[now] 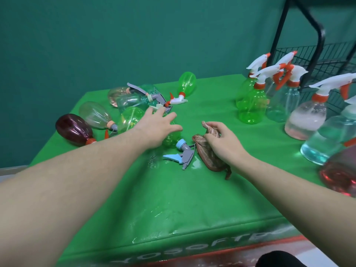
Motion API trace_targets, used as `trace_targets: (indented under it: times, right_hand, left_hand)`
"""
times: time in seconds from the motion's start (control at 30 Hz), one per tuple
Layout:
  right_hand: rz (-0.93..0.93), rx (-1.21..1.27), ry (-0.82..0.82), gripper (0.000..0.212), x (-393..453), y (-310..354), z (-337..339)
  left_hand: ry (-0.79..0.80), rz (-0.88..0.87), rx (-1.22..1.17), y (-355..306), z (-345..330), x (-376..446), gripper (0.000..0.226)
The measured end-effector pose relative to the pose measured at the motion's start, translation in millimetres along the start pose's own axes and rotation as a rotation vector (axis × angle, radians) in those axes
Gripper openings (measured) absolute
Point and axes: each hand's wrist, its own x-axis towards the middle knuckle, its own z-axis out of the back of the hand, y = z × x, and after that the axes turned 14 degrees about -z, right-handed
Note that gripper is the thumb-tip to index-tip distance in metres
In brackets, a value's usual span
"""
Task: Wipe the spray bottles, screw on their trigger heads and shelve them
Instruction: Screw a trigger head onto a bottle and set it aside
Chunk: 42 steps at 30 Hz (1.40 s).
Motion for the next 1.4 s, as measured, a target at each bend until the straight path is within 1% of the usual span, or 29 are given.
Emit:
trace_targets:
  times: [0.17,0.33,0.57,0.67,0.77,0.87,0.97,1.13,1.27,1.4]
  right_hand:
    - [-0.021,0.026,0.026,0.039,-19,-3,11]
    - [-0.020,0.048,0.019,0.039,-44,-4,19]
    - [0.014,0.066,0.077,0.039,-85,-6,20]
    - [0.036,0.075,0.100,0.039,-106,-5,18]
    - [0.053,0.064,0.111,0.041,-123,-2,15]
    - [0.054,0.061,0.112,0.045,-135,2,12]
    - [0.053,0.083,0.119,0.047,-140,6,8]
    - [0.053,0.082,0.094,0.035,-141,14,1]
    - [0.065,0.046,0.056,0.025,-130,19,-7]
    - [0.110,0.035,0.029,0.024,-118,29,-16]
  left_hand:
    - [-0.007,0.031,-0.030,-12,2,-26,0.084]
    - [-0.006,0.103,-0.189,-31,3,-64,0.087]
    - [-0.020,0.194,-0.234,-65,2,-118,0.091]
    - [-0.012,0.240,-0.341,-82,1,-139,0.092]
    - [-0.054,0.270,-0.469,-94,2,-160,0.092]
    - [-0.106,0.302,-0.500,-103,3,-177,0.093]
    - [-0.115,0.311,-0.547,-110,1,-186,0.094]
    - [-0.181,0.341,-0.644,-112,-13,-191,0.095]
    - [-0.196,0.344,-0.657,-110,-18,-192,0.107]
    - [-0.229,0.356,-0.661,-109,-20,-191,0.101]
